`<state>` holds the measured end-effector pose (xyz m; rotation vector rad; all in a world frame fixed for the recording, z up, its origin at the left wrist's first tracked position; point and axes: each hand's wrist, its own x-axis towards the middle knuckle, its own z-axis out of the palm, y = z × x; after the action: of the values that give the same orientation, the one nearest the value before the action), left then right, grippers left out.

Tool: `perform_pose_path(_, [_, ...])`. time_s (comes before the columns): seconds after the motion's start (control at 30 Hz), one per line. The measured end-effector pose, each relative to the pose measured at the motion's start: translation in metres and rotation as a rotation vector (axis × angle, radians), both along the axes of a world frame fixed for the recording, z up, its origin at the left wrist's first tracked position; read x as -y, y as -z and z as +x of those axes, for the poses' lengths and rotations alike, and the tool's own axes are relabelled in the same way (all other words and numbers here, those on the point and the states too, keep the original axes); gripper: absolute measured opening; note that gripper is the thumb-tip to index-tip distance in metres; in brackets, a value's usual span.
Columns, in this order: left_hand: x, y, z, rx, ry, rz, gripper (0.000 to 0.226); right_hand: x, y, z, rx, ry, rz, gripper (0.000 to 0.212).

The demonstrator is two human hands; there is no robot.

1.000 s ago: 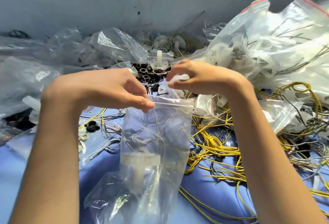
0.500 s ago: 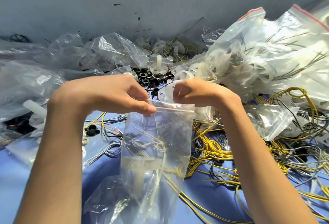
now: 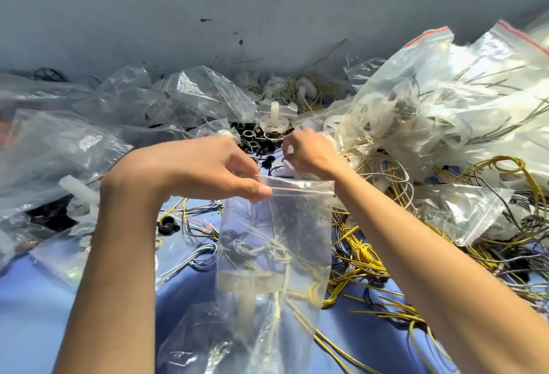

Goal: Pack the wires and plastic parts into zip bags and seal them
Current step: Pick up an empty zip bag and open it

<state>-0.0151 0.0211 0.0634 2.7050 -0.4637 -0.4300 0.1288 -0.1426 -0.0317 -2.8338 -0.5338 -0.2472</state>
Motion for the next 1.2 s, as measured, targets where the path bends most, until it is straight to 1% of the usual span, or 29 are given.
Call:
perform_pose_path(0.07, [-0.001,0.001,0.001,-0.005,0.013,-0.002,0.023,0.002,-0.004,-0.004,0.04,0.044,0.188,0.014])
perform_pose_path(0.1, [-0.001,0.001,0.002,-0.006,0.029,0.003,0.019,0.002,-0.009,-0.006,0.085,0.078,0.324,0.015])
perform_pose_path(0.17, [0.0,0.001,0.002,-0.016,0.069,0.014,0.008,0.005,-0.025,-0.013,0.21,0.146,0.672,0.015])
perform_pose_path(0.23, [0.001,0.001,0.003,-0.024,0.106,0.025,0.007,0.011,-0.048,-0.024,0.272,0.17,0.981,0.015])
perform_pose_path(0.3, [0.002,0.001,0.002,-0.02,0.121,0.03,0.01,0.019,-0.066,-0.038,0.183,0.102,1.179,0.012])
perform_pose_path(0.33, [0.003,0.001,0.002,-0.017,0.122,0.027,0.009,0.024,-0.071,-0.047,0.105,0.031,1.204,0.014])
perform_pose_path(0.37, [0.004,0.001,0.002,-0.012,0.118,0.026,0.009,0.029,-0.075,-0.057,0.025,-0.048,1.173,0.014])
perform_pose_path(0.4, [0.004,0.002,0.002,-0.01,0.107,0.029,0.011,0.034,-0.076,-0.068,-0.043,-0.115,1.096,0.012])
perform_pose_path(0.47, [0.004,0.002,0.002,-0.02,0.089,0.051,0.02,0.043,-0.078,-0.086,-0.112,-0.196,0.861,0.008])
perform_pose_path(0.5, [0.004,0.003,0.002,-0.03,0.092,0.065,0.021,0.046,-0.081,-0.091,-0.112,-0.216,0.727,0.011])
perform_pose_path(0.57, [0.004,0.004,0.002,-0.051,0.121,0.074,0.01,0.051,-0.086,-0.096,-0.069,-0.228,0.493,0.017])
perform_pose_path(0.6, [0.005,0.004,0.003,-0.058,0.137,0.059,0.004,0.054,-0.089,-0.098,-0.042,-0.227,0.409,0.018])
perform_pose_path(0.63, [0.005,0.004,0.002,-0.066,0.149,0.028,0.003,0.055,-0.091,-0.099,-0.03,-0.236,0.353,0.018])
perform_pose_path(0.67, [0.006,0.003,0.001,-0.078,0.156,-0.012,0.005,0.056,-0.094,-0.101,-0.037,-0.26,0.324,0.017])
perform_pose_path(0.77, [0.014,0.001,-0.002,-0.07,0.198,-0.085,0.012,0.06,-0.096,-0.107,-0.113,-0.375,0.325,0.018])
perform_pose_path(0.9, [0.023,0.0,-0.004,-0.035,0.238,-0.141,0.019,0.059,-0.095,-0.109,-0.205,-0.437,0.32,0.021])
perform_pose_path(1.03, [0.032,-0.001,-0.006,0.036,0.251,-0.222,0.018,0.054,-0.093,-0.11,-0.295,-0.492,0.301,0.017])
perform_pose_path(1.1, [0.034,-0.001,-0.008,0.051,0.256,-0.257,0.018,0.053,-0.092,-0.112,-0.34,-0.528,0.291,0.018])
perform_pose_path(1.2, [0.032,-0.003,-0.009,0.069,0.25,-0.311,0.013,0.057,-0.093,-0.111,-0.437,-0.57,0.335,0.023])
